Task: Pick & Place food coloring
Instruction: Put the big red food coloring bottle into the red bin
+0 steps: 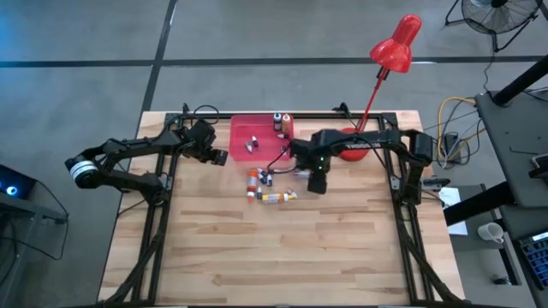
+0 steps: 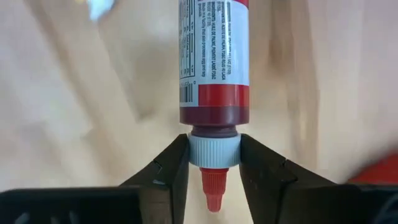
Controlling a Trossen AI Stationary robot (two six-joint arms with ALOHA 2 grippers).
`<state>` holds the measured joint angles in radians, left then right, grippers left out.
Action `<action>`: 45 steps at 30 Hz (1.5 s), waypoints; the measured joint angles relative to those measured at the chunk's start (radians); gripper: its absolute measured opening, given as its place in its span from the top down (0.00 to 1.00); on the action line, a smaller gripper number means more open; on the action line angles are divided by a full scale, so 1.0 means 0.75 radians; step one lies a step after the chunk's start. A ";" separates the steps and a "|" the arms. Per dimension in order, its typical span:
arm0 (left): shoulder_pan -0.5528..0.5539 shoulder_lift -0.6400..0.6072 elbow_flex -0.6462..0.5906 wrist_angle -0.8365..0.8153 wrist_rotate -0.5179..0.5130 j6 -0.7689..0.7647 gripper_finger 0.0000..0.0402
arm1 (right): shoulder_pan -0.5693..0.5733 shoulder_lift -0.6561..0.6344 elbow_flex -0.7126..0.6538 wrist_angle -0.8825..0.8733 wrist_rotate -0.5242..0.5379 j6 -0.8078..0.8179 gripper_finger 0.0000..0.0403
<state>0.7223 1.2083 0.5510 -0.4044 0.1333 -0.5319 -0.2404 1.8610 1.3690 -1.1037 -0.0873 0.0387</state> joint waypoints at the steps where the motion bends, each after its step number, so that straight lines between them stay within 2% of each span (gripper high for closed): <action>1: -0.001 0.000 0.000 0.002 0.000 0.000 0.67 | -0.005 0.000 0.040 -0.091 -0.029 0.041 0.73; 5: 0.000 0.000 0.000 0.023 0.000 0.000 0.67 | -0.035 0.000 0.154 -0.394 -0.177 0.231 0.73; 10: 0.000 0.000 0.000 0.065 -0.001 0.007 0.67 | -0.066 0.000 0.125 -0.629 -0.371 0.475 0.72; 16: 0.000 0.001 0.000 0.081 -0.005 0.010 0.67 | -0.043 0.000 -0.043 -0.624 -0.647 0.640 0.71; 26: 0.000 0.001 0.000 0.081 -0.005 0.055 0.67 | 0.095 0.002 -0.324 -0.621 -0.988 0.649 0.71; 30: 0.000 0.001 0.000 0.080 -0.005 0.075 0.67 | 0.129 0.002 -0.426 -0.614 -1.044 0.666 0.69; 36: 0.000 0.001 0.000 0.081 -0.005 0.083 0.67 | 0.138 0.002 -0.555 -0.586 -1.048 0.683 0.69; 45: 0.000 0.001 0.000 0.080 -0.005 0.083 0.67 | 0.138 -0.002 -0.617 -0.396 -1.059 0.759 0.67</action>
<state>0.7223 1.2087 0.5510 -0.3443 0.1295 -0.4698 -0.1372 1.8599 0.9066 -1.4010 -0.8815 0.6079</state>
